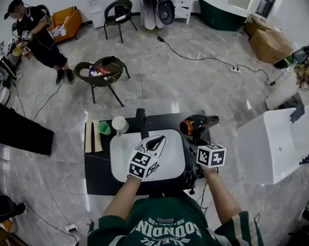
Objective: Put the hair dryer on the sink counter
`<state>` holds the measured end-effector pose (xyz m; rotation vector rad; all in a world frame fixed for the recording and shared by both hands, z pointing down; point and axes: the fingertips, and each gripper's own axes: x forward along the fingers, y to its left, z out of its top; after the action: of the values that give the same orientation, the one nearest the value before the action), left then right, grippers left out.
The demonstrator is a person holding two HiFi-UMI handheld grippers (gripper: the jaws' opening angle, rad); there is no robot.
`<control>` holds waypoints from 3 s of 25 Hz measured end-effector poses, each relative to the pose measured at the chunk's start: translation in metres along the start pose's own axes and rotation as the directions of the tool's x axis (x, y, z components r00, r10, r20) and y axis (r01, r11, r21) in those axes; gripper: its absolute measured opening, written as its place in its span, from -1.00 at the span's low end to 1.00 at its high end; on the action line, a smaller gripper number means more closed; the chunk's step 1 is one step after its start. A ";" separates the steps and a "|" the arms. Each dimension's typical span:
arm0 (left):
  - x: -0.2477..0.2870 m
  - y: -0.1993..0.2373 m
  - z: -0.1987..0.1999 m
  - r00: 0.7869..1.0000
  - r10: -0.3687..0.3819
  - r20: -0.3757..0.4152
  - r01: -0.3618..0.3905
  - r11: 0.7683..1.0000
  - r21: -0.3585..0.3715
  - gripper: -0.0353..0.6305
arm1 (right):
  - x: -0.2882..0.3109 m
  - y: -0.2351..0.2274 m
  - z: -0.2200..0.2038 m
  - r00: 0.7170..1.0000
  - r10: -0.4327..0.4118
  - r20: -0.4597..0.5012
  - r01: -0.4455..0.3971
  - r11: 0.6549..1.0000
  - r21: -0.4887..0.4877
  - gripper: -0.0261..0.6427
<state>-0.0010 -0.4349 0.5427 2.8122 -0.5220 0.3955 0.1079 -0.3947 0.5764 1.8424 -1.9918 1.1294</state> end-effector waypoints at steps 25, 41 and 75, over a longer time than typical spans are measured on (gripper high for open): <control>0.055 0.021 -0.039 0.997 0.042 -0.072 -0.048 0.995 -0.092 -0.86 | 0.103 -0.065 -0.019 0.989 -0.057 -0.136 0.058 0.998 0.006 -0.38; 0.058 0.021 -0.076 0.991 0.036 -0.131 -0.054 0.989 -0.135 -0.86 | 0.158 -0.105 -0.046 0.957 -0.172 -0.234 0.165 0.985 -0.052 -0.37; 0.034 0.033 -0.093 0.984 0.095 -0.153 -0.120 0.978 -0.170 -0.86 | 0.188 -0.126 -0.078 0.878 -0.324 -0.353 0.267 0.942 -0.203 -0.37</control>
<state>-0.0027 -0.4477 0.6464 2.5680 -0.6459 0.5410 0.1587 -0.4792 0.7946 1.6285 -1.4743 1.1097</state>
